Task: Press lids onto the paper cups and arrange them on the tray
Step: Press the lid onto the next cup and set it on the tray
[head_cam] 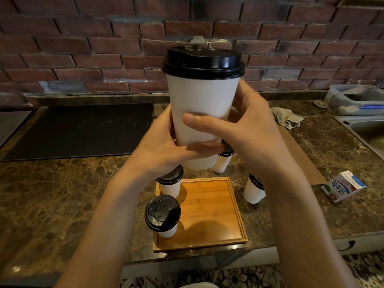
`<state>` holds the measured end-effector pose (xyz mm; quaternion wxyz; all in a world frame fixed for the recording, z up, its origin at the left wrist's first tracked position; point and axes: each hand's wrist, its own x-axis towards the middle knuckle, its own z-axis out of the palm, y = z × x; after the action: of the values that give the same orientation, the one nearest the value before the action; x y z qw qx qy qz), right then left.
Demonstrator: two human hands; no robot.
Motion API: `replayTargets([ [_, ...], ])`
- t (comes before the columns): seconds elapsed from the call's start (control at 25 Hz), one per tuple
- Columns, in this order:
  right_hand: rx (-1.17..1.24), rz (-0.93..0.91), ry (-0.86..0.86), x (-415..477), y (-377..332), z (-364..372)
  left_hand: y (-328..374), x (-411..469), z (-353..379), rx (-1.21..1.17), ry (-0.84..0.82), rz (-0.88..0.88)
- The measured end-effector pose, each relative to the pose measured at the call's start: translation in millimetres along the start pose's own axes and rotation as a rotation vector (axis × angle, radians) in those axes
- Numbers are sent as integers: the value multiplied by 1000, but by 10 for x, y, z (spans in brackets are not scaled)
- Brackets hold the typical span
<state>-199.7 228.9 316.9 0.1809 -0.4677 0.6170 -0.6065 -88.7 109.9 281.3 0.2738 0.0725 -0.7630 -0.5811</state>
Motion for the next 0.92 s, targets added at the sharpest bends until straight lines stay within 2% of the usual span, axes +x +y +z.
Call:
replayTargets([
  [0.2, 127, 1, -87, -14, 56, -40, -12, -2, -31, -39, -96, -35],
  [0.4, 143, 12, -151, -12, 94, -65, -18, -33, -34, -46, -119, -51],
  [0.92, -11, 3, -41, -6, -45, 5, -24, -11, 17, -17, 35, -1],
])
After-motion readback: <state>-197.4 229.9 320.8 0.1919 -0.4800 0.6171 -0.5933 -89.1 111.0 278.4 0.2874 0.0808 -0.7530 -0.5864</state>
